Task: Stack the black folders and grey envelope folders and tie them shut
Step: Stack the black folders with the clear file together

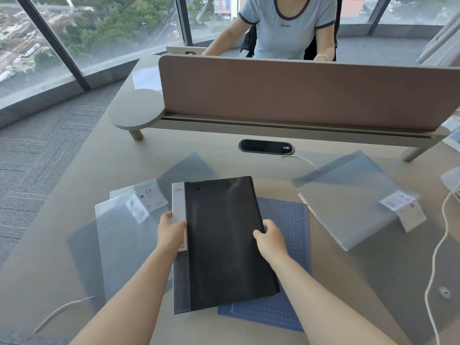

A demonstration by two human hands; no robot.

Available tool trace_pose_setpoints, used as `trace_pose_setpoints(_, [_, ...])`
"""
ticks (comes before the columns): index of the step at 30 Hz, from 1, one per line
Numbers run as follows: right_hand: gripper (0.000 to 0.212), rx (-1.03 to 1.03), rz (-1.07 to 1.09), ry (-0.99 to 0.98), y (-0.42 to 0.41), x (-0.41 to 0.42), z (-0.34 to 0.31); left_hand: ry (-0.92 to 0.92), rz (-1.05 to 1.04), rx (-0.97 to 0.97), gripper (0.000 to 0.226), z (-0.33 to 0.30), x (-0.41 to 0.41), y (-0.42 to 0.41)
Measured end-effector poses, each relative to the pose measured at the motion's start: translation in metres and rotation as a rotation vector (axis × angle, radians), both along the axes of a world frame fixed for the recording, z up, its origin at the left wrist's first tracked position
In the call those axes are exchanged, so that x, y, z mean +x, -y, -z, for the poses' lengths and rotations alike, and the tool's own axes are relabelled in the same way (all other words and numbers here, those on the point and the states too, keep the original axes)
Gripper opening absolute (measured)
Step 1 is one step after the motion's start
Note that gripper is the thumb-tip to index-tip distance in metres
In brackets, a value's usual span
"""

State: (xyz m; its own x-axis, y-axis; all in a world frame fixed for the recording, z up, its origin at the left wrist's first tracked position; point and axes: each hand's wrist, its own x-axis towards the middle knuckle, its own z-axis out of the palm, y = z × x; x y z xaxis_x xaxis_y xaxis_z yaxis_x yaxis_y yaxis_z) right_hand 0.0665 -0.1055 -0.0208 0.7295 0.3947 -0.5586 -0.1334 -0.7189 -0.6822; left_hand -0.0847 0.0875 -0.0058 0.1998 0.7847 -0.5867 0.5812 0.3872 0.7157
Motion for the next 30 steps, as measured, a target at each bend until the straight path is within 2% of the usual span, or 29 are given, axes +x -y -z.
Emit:
trace_pose_setpoints(4, [0.01,0.097,0.149,0.014,0.01,0.009,-0.018,0.076,0.042,0.015,0.048,-0.01,0.018,0.009])
trace_pose_setpoints(15, [0.018,0.057,0.367,0.015,0.089,0.03,-0.02,0.124,0.235,0.006,0.046,-0.013,0.066,0.069])
trace_pose_setpoints(24, [0.017,-0.072,0.344,0.005,0.129,0.026,0.003,0.053,0.372,-0.026,0.049,0.004,0.065,0.104])
trace_pose_setpoints(30, [0.023,-0.203,0.261,0.052,0.129,0.029,0.011,-0.005,0.428,0.035,0.058,0.009,0.065,0.105])
